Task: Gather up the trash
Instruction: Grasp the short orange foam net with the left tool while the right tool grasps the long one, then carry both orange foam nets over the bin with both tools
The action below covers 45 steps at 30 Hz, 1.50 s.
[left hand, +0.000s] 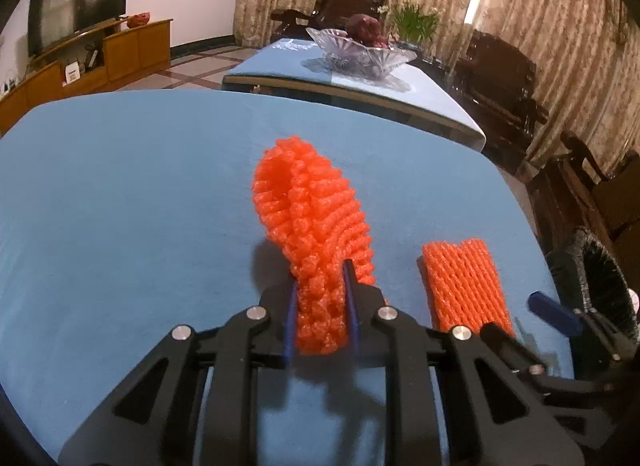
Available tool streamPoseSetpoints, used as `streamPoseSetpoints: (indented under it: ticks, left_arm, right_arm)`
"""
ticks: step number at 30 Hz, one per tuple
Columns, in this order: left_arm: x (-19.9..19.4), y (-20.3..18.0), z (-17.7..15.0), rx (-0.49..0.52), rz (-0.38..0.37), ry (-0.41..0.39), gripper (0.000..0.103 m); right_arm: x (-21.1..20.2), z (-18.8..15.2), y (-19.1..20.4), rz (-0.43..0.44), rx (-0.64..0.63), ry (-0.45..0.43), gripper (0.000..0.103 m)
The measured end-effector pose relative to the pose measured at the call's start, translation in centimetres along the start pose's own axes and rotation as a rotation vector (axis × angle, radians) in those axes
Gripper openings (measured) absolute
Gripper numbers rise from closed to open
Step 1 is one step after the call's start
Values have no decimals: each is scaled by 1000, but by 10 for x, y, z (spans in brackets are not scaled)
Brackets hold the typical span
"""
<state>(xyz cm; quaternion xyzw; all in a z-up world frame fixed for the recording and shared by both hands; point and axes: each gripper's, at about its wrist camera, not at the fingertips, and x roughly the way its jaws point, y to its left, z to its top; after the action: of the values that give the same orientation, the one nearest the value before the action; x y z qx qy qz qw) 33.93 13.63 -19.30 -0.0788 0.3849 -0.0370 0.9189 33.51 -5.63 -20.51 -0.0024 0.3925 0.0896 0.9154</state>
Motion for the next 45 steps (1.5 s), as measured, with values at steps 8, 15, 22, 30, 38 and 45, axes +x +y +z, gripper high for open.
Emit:
streamPoseSetpoints:
  ticks: [8,15,22,30,38,45]
  left_arm:
    - [-30,5,-12,4,22,-33,18]
    - [-58,-6,-16,44,28,-70,18]
    - [-85,-21,-8,57,16,-109,18]
    - [-123,-53,-1,94,-8,-156,18]
    - [-153,-93,0,130,-56,-192,18]
    - [-176,-132,-2,174,-108,-228,18]
  right_arm:
    - [8,-7,16,96,-9,57,19]
    - [-21,1,18,99,-21,-22,18]
    - [-61,11,5,79,-2,-90,18]
    - [-117,21,-16,52,24,-172,18]
    - [-170,21,-43,27,61,-242,18]
    - [-203,16,-76,-23,100,-285,18]
